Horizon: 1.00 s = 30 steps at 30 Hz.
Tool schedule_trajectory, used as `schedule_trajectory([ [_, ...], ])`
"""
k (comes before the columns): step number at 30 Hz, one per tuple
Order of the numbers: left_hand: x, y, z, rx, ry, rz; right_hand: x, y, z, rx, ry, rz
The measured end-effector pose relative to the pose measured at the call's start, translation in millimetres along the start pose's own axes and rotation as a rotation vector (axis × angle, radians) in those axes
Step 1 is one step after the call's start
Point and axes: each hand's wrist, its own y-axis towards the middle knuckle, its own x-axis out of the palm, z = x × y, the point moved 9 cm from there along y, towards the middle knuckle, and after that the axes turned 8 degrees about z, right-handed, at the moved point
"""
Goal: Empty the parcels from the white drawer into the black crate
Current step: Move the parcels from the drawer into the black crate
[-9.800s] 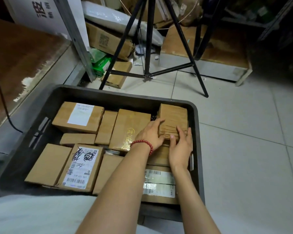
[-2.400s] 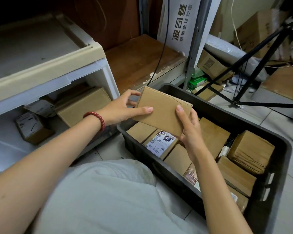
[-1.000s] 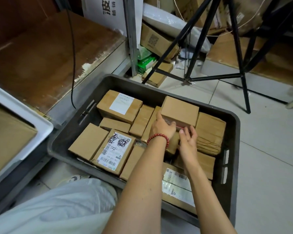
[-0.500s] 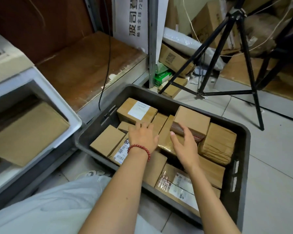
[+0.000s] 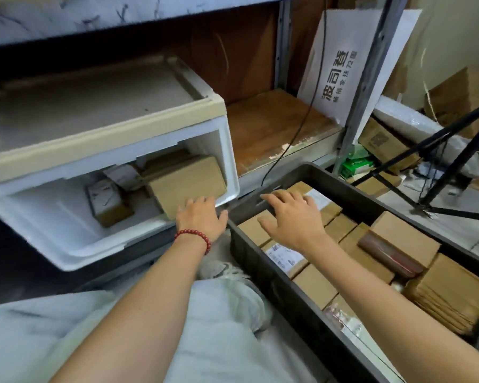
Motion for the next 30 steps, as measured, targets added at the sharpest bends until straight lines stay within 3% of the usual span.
schedule_trajectory([
  [7, -35.9, -14.6, -98.3, -0.090, 0.101, 0.044, 3.0, 37.9, -76.8, -0.169, 0.041, -0.016],
  [12, -34.8, -10.9, -138.2, -0.131, 0.133, 0.040, 20.7, 65.2, -93.9, -0.151, 0.029, -0.027],
  [20, -3.9, 19.6, -135.3, -0.154, -0.041, 0.018, 50.4, 112.0, -101.4, -0.039, 0.122, -0.107],
  [30, 16.8, 46.8, -117.2, -0.460, -0.587, -0.007, 77.7, 137.9, -86.9, 0.244, 0.491, -0.065],
])
